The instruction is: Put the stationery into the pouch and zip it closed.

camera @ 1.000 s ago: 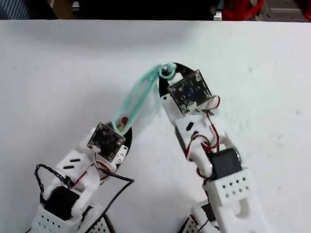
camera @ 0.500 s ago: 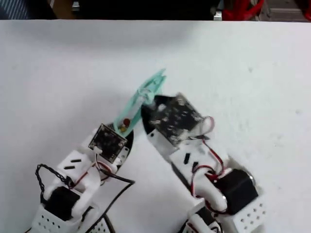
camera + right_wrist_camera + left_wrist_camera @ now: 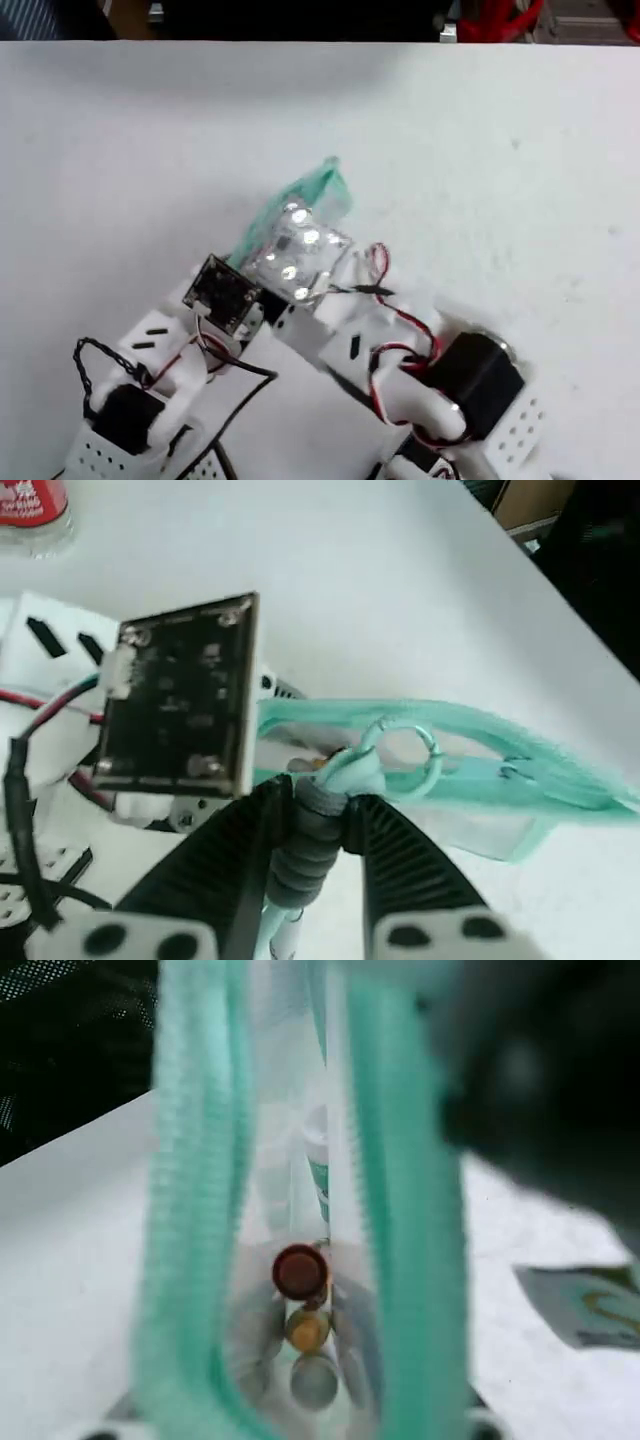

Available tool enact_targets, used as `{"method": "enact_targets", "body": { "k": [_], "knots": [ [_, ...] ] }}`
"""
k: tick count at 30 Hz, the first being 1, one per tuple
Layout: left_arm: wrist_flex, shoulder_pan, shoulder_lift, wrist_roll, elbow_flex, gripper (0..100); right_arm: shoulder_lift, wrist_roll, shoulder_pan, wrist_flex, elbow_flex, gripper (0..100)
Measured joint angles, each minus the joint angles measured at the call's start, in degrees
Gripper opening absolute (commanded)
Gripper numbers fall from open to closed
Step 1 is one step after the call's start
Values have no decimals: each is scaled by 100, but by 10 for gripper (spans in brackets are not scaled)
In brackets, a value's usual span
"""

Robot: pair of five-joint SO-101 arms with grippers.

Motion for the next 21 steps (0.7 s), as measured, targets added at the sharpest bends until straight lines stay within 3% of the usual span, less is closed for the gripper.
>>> {"method": "enact_targets", "body": {
  "k": [7,21],
  "knots": [
    [185,9,-9,-9,0,23,598,0,-158,791,-607,19],
    [185,9,-9,-9,-9,23,897,0,-1248,1090,-712,19]
  ]
}}
